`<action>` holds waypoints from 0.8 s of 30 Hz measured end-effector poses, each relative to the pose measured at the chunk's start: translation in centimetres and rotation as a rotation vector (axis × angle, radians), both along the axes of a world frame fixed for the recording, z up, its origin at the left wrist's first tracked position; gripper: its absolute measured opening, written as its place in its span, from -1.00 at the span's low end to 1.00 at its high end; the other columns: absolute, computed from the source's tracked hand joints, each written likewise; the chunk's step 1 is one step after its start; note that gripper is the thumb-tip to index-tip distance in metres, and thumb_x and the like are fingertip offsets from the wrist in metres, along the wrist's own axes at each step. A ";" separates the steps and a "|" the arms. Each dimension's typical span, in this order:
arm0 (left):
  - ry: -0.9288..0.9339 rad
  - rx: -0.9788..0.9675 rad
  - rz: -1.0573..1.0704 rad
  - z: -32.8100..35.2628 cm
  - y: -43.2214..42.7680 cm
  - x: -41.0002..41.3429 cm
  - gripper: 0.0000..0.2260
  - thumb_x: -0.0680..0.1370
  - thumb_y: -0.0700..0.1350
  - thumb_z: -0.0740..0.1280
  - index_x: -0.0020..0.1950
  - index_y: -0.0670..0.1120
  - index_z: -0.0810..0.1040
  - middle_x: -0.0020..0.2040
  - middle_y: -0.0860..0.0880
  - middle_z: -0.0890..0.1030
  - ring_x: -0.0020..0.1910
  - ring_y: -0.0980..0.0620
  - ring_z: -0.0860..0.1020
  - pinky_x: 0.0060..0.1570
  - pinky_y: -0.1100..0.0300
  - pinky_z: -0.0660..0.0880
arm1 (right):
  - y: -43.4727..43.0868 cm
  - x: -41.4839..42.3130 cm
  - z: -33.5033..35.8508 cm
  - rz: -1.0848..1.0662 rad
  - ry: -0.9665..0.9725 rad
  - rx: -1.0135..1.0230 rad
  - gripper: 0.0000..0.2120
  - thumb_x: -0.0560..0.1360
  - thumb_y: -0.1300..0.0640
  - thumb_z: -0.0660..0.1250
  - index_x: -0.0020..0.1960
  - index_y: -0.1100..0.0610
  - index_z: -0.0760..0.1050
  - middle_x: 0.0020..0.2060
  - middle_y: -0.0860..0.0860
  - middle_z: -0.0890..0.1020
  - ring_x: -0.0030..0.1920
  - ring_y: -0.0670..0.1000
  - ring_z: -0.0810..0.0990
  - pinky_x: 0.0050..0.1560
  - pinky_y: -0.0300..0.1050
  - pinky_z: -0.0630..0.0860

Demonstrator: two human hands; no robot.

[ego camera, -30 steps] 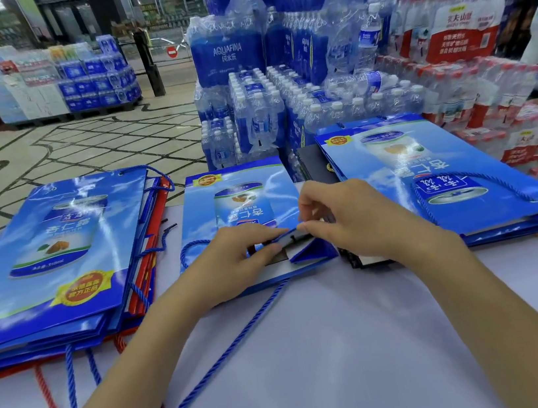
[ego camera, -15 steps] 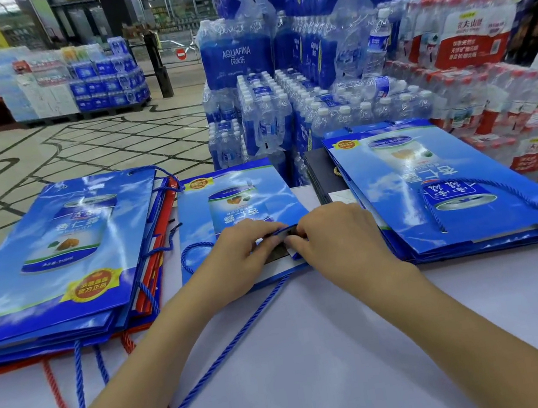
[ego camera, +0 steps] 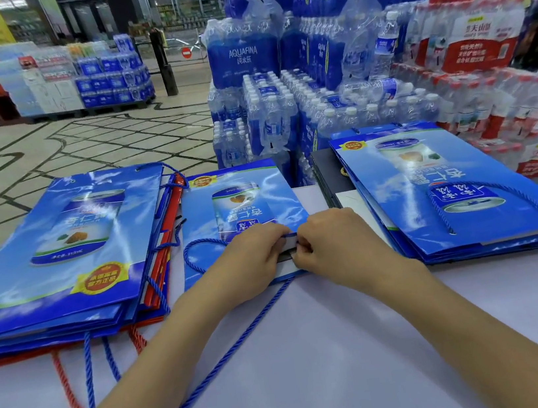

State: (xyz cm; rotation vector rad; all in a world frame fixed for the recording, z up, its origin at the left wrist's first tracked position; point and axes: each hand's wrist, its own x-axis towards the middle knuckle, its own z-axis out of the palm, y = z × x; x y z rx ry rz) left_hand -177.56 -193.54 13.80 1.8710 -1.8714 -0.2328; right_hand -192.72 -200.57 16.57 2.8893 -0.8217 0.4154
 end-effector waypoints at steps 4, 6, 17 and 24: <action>0.010 0.019 0.049 -0.3 -0.5 -0.1 -0.80 0.62 -0.20 0.10 0.07 -0.12 0.51 -0.04 -0.06 0.55 -0.04 -0.08 0.48 0.01 -0.10 0.45 | 0.4 0.1 -0.2 -0.041 -0.043 0.009 -0.82 0.54 0.07 0.17 -0.20 0.12 0.32 -0.25 0.00 0.38 -0.22 0.10 0.38 -0.21 -0.09 0.20; 0.040 0.002 0.030 -0.2 -0.5 -0.1 -0.80 0.62 -0.24 0.11 0.07 -0.15 0.53 -0.04 -0.08 0.57 -0.05 -0.08 0.48 0.02 -0.06 0.45 | 0.9 0.4 -0.7 -0.088 -0.070 0.010 -0.82 0.58 0.04 0.14 -0.16 0.09 0.33 -0.18 0.04 0.44 -0.16 0.13 0.45 -0.19 -0.09 0.23; 0.207 -0.002 -0.009 0.2 -0.2 0.2 -0.75 0.63 -0.28 0.16 0.16 -0.10 0.59 0.02 0.04 0.61 -0.01 0.15 0.49 -0.02 0.49 0.33 | 0.3 0.5 -0.8 0.031 -0.102 0.064 -0.86 0.55 0.15 0.21 -0.17 0.13 0.45 -0.16 0.12 0.56 -0.14 0.21 0.53 -0.22 -0.07 0.25; 0.269 0.075 0.000 0.3 -0.1 0.3 -0.79 0.65 -0.19 0.17 0.16 -0.06 0.58 0.05 0.05 0.61 0.02 0.15 0.50 0.02 0.41 0.36 | -0.4 -0.4 -0.7 0.053 -0.078 0.053 -0.78 0.60 0.06 0.19 -0.19 0.09 0.43 -0.22 0.03 0.47 -0.17 0.13 0.48 -0.20 -0.07 0.25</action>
